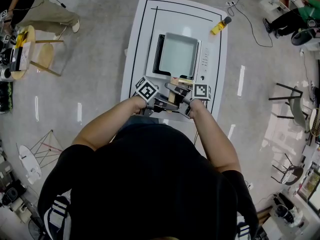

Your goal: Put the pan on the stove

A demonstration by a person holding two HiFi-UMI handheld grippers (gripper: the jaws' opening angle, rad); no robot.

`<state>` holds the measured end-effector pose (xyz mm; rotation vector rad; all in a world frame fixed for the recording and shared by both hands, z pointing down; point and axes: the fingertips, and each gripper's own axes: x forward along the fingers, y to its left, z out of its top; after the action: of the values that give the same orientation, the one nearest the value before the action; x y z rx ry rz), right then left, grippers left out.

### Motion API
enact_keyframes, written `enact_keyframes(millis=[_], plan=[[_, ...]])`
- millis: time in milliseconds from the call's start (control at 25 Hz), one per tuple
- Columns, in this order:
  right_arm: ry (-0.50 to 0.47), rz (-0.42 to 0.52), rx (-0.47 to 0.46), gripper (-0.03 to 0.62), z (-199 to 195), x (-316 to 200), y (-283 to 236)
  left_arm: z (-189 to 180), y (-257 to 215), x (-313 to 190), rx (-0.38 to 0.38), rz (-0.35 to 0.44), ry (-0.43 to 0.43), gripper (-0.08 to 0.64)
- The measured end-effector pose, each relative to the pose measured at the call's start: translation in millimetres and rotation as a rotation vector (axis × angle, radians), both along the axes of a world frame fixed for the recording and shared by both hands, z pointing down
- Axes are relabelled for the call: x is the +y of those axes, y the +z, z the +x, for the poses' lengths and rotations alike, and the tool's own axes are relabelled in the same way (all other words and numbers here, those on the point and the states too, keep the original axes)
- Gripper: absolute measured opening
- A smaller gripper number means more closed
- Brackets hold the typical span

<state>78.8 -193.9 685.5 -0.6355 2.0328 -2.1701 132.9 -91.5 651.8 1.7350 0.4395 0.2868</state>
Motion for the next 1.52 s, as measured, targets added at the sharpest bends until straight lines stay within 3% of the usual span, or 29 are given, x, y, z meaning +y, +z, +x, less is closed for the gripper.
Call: enact_keyframes(millis=[1520], plan=[[0.008,-0.006,-0.016,0.132,1.1,4.7,7.3,1.0,7.0,3.6,-0.02,-0.004,0.009,0.12]])
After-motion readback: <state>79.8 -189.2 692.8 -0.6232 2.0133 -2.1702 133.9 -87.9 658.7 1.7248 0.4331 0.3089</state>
